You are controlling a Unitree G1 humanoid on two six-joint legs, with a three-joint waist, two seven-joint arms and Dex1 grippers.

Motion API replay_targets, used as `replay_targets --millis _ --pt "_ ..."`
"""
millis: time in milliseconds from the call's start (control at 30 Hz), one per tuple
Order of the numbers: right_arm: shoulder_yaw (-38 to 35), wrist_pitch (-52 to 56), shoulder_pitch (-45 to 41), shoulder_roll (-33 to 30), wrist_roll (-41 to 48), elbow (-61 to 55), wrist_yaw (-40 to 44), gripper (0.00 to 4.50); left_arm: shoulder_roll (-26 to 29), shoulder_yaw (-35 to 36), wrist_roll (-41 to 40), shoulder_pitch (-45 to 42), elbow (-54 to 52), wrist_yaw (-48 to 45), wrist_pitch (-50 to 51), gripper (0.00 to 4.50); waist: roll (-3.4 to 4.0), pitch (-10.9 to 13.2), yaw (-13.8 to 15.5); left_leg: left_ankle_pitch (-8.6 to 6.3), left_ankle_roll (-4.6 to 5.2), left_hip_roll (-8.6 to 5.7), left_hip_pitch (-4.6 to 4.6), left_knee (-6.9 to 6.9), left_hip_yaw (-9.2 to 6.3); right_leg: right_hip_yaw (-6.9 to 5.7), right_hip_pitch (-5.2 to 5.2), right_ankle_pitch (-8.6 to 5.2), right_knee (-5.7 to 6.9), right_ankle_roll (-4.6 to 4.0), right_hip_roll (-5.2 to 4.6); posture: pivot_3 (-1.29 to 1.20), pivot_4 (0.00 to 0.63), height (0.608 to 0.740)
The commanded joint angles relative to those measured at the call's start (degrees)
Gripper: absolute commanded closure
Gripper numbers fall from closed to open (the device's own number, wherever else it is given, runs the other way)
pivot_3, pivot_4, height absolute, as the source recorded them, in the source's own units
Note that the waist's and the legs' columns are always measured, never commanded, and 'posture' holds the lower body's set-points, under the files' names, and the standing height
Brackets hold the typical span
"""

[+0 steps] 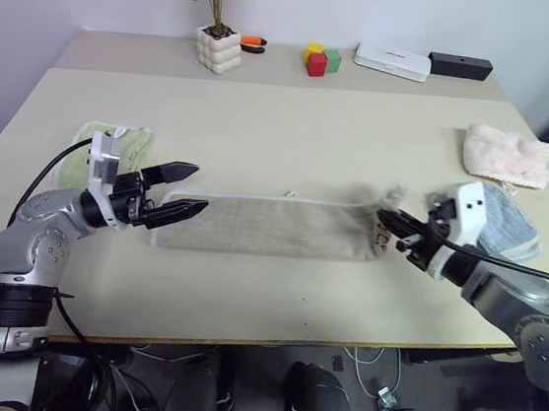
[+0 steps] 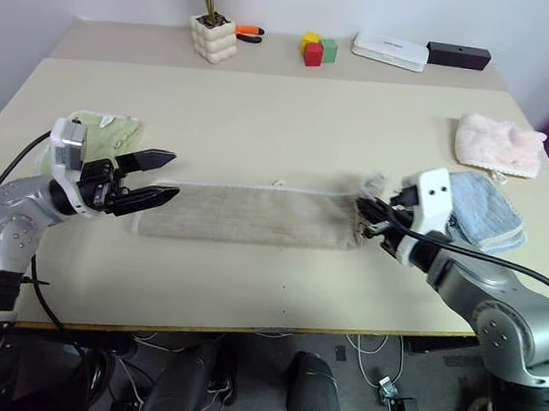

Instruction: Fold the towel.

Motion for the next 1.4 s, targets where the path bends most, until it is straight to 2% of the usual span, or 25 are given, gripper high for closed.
replay_targets --millis 33,200,567,967,1167,1267,1400 --pt "3.82 0.66 -2.81 1.89 -1.79 -1.75 1.08 4.43 2.83 1.97 -1.95 0.99 -3.34 -1.65 1.41 0.00 0.00 0.00 0.02 0.01 -0.01 0.00 -0.15 0.06 0.00 0.00 -0.04 0.00 0.06 0.00 0.00 0.00 0.150 0.740" --pt "8.68 1.83 -6.04 5.62 -2.90 -0.89 3.07 4.43 5.10 3.67 -2.49 2.65 -4.63 -1.31 2.13 0.00 0.00 0.00 0.05 0.13 -0.15 0.00 -0.36 0.26 -0.04 -0.03 -0.15 0.02 0.15 0.01 0.00 0.00 0.150 0.740" --pt "18.61 1.71 -11.86 12.47 -9.90 4.72 9.15 4.43 4.38 5.72 -4.34 7.71 -10.09 2.51 3.25 0.00 0.00 0.01 -0.02 0.17 -0.27 0.01 -0.36 0.26 -0.04 -0.06 -0.14 0.02 0.18 0.02 0.02 0.00 0.150 0.740" --pt "22.50 1.68 -14.02 18.42 -14.98 8.40 12.37 4.43 4.60 7.14 -6.00 10.31 -12.90 5.47 4.29 0.00 -0.01 0.00 -0.21 0.22 -0.38 0.01 -0.35 0.26 -0.03 -0.06 -0.15 0.03 0.22 0.03 0.04 0.00 0.150 0.740" --pt "23.69 1.75 -13.91 18.89 -16.60 8.51 14.65 4.43 4.47 7.27 -5.98 10.60 -13.12 5.98 4.28 0.00 -0.01 0.00 -0.10 0.22 -0.40 0.01 -0.35 0.26 -0.02 -0.06 -0.15 0.03 0.22 0.03 0.05 0.00 0.150 0.740" --pt "23.71 2.00 -13.76 18.99 -16.83 8.53 16.05 3.56 4.29 6.80 -5.62 10.14 -12.52 6.05 3.93 0.00 -0.01 0.00 -0.15 0.22 -0.41 0.01 -0.35 0.25 -0.02 -0.06 -0.16 0.03 0.23 0.03 0.05 0.00 0.150 0.740" --pt "23.24 1.33 -13.58 19.28 -17.67 8.41 16.77 1.46 3.95 6.36 -5.50 9.62 -12.19 6.00 3.72 0.00 -0.01 0.00 -0.14 0.23 -0.42 0.01 -0.35 0.25 -0.02 -0.06 -0.17 0.03 0.24 0.03 0.05 0.00 0.150 0.740"
